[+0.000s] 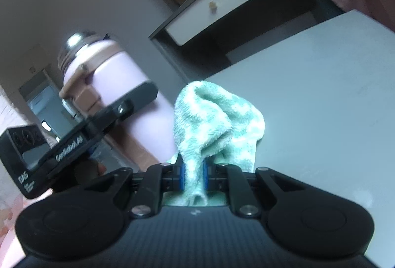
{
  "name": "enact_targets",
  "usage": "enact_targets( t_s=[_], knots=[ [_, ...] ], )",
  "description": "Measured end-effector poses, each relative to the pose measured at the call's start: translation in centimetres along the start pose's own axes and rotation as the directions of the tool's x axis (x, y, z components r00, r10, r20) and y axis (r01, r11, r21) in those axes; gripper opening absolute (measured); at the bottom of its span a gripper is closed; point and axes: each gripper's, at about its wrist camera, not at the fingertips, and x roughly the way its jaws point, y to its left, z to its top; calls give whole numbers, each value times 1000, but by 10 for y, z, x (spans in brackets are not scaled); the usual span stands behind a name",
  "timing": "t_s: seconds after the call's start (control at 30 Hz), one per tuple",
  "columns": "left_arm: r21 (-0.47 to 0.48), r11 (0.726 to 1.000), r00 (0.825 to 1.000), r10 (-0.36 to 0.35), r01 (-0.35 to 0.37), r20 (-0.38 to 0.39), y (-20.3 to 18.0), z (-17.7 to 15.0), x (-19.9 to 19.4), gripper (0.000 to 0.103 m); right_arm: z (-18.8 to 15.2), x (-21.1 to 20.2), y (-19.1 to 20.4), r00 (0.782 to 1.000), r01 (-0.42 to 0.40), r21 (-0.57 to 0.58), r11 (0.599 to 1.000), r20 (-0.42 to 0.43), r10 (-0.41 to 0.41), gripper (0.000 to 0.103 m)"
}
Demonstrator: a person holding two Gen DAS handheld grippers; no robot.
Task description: Clean container
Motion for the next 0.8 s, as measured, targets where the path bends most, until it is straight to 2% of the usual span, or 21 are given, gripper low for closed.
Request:
enact_targets(
  t_s=[0.2,0.4,0.6,0.8],
  knots=[
    [-1,1000,1000,0,0,0,1,-1,0,84,10,-8,-9,990,-133,86,987,67,127,13],
    [0,1000,1000,-5,5,0,4,-1,-2,84,15,11,-16,981,-189,141,972,73,180,13],
    [1,1000,1000,-4,4,0,3,-1,-2,84,12,13,-11,991,-125,87,988,55,121,13],
    [-1,1000,1000,-4,4,1,1,-2,-1,84,1,16,-3,1000,-20,14,1000,4,20,13]
  ],
)
